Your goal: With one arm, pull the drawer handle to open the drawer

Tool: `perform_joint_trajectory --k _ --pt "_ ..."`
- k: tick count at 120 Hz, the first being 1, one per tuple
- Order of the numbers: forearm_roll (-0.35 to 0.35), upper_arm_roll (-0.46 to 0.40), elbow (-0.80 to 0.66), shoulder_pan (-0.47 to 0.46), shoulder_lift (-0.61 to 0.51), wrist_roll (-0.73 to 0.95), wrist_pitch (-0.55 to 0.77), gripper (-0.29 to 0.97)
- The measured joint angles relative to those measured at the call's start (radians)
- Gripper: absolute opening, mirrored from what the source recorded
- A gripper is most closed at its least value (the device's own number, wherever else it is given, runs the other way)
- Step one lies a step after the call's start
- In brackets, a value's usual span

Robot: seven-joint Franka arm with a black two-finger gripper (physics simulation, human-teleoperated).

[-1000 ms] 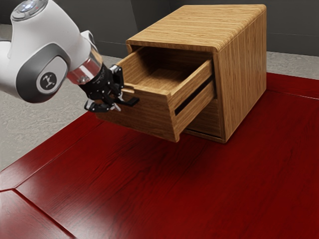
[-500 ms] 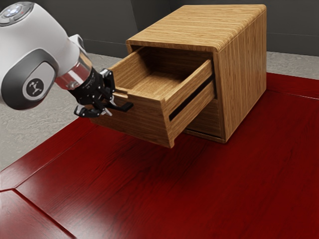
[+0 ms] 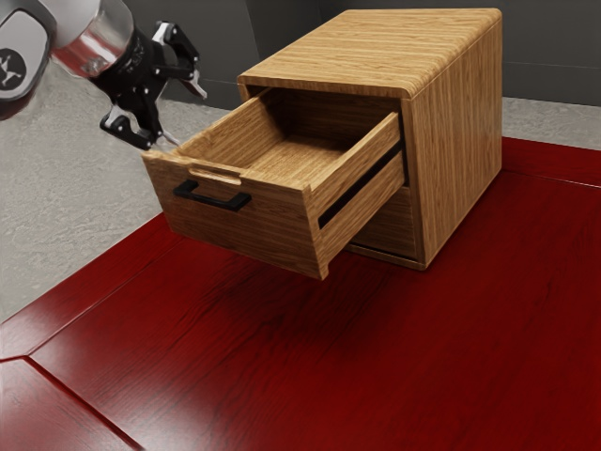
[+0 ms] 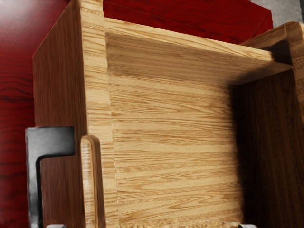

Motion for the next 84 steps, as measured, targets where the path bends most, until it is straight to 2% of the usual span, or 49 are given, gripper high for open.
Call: perform_joint_trajectory --k 7,14,34,53,84 --pt "-0.029 0.004 0.215 0.001 0.074 0.002 -0.143 0.49" --pt "-0.051 0.007 0.305 0.003 0.092 0.004 -0.280 0.53" --pt "-0.089 0.022 0.213 -0.005 0.082 -0.016 -0.531 0.61" --pt "-0.096 0.021 0.134 -0.002 0.075 -0.041 -0.609 0.65" --pt "-0.091 0.021 0.109 0.001 0.075 -0.069 -0.614 0.67"
